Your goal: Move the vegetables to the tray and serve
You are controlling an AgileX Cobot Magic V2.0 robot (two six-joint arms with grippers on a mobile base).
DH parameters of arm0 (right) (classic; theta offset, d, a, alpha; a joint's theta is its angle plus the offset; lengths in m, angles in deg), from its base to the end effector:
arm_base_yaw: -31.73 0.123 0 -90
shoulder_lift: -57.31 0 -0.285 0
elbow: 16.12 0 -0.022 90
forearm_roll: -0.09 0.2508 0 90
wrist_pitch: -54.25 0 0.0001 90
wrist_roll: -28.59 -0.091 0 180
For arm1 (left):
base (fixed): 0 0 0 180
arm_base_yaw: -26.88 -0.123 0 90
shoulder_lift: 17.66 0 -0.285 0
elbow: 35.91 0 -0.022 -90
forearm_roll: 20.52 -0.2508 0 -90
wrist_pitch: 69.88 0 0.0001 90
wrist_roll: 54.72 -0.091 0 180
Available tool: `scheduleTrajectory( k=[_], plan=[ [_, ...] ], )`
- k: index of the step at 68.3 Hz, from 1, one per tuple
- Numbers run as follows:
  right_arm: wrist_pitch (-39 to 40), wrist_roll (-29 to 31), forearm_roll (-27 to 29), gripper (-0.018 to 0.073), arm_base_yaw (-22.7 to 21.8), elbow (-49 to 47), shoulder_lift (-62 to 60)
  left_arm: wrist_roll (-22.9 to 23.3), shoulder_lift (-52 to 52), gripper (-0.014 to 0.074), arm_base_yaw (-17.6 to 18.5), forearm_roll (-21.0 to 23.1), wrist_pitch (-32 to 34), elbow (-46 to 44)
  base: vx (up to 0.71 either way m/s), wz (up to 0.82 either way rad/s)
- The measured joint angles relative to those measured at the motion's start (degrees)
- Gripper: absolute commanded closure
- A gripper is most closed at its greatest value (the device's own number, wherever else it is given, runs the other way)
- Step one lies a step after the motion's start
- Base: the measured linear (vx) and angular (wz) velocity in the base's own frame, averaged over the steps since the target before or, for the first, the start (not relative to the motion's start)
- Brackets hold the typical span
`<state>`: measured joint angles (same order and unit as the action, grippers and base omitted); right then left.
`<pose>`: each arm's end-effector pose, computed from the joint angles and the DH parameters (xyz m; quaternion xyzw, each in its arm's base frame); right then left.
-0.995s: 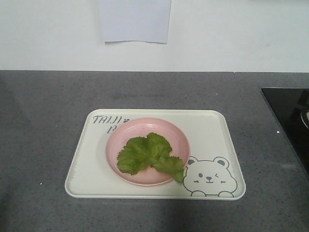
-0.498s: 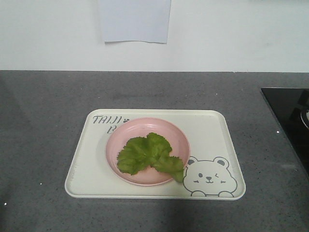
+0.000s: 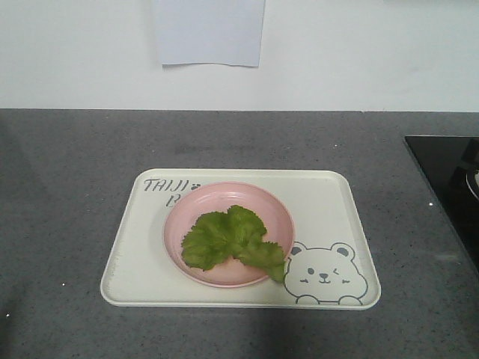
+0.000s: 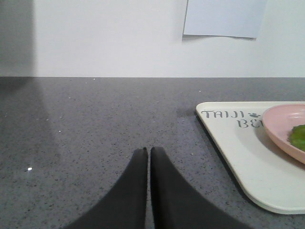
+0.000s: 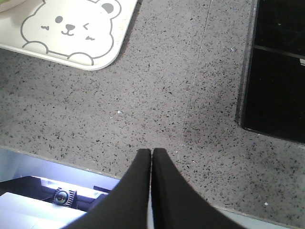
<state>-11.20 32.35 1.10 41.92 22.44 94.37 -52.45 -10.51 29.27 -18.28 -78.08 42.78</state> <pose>0.0658 0.0133 0.3075 -0.1137 0.9359 0.0275 0.3322 0.0565 -0.0029 0.1921 -0.0115 0.7315 -0.0429 0.6804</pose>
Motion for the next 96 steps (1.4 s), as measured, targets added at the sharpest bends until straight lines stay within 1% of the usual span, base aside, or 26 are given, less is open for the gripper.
scheduleTrajectory(
  k=[16,44,96],
  plan=[
    [0.00,0.01,0.00,0.0569,0.00,0.00,0.00,0.00,0.00,0.0603,0.14,-0.57,3.61,0.00,0.00,0.00],
    [0.00,0.01,0.00,0.0569,0.00,0.00,0.00,0.00,0.00,0.0603,0.14,-0.89,6.18,0.00,0.00,0.00],
    [0.00,0.01,0.00,0.0568,0.00,0.00,0.00,0.00,0.00,0.0602,0.14,-0.89,6.29,0.00,0.00,0.00]
  ],
)
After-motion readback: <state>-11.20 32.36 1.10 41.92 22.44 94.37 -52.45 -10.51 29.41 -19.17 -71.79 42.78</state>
